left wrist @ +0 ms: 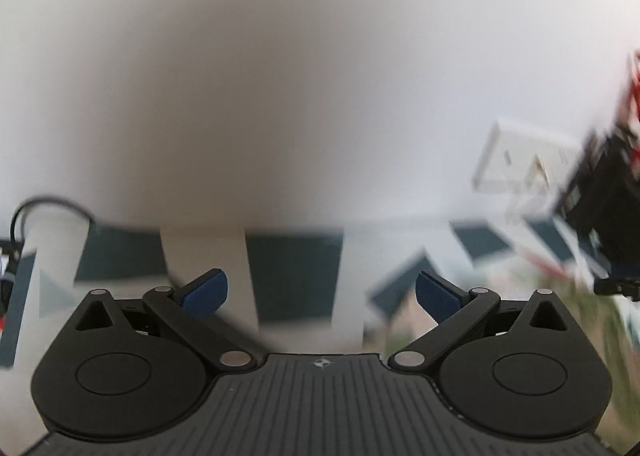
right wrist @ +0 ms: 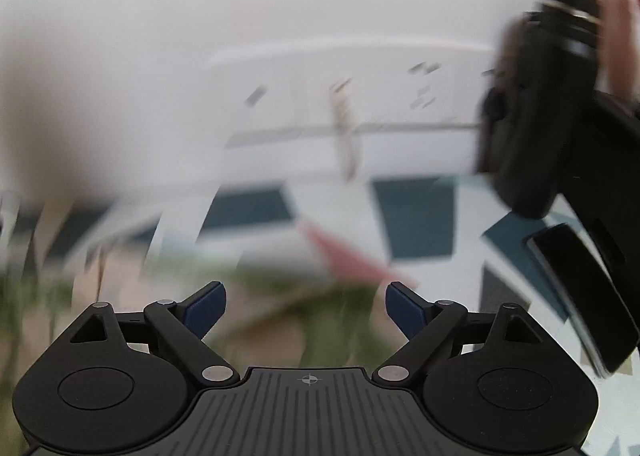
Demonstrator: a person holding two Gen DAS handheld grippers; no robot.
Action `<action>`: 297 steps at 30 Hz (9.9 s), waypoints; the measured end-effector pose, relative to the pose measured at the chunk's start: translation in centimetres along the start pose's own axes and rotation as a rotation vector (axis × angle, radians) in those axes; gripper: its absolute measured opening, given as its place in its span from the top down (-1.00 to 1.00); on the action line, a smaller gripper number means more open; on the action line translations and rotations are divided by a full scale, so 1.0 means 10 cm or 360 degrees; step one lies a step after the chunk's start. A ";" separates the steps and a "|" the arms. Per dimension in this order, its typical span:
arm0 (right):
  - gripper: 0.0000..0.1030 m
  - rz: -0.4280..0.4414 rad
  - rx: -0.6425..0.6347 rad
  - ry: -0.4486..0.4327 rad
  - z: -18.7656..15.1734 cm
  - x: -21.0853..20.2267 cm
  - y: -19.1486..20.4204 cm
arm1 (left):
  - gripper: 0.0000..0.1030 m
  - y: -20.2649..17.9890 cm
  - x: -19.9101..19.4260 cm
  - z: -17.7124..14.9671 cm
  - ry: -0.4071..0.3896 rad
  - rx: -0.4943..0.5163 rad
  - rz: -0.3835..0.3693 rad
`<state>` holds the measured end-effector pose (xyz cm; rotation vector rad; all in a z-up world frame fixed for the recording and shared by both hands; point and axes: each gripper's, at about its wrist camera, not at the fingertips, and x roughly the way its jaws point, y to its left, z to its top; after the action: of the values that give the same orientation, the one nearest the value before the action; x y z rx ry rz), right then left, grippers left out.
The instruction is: Fold clothes
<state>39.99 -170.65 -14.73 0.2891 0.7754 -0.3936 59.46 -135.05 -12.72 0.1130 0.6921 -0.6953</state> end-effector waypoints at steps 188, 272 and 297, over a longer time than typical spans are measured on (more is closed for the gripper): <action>0.03 -0.0262 0.0466 -0.0140 -0.19 0.11 -0.81 | -1.00 0.32 0.66 -0.37 0.0142 -0.0125 0.0299; -0.98 -0.0196 0.0468 -0.0211 -0.67 -1.63 -0.49 | -0.99 -0.08 -0.95 -0.73 0.0284 -0.0189 -0.0012; -0.99 -0.0224 0.0276 0.0155 -1.23 -0.52 -0.34 | -0.99 -0.27 -0.18 -1.02 0.0527 -0.0083 0.0249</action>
<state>27.50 -167.67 -19.67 0.4195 0.8616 -0.5844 51.17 -132.95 -19.13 0.2354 1.0066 -0.5118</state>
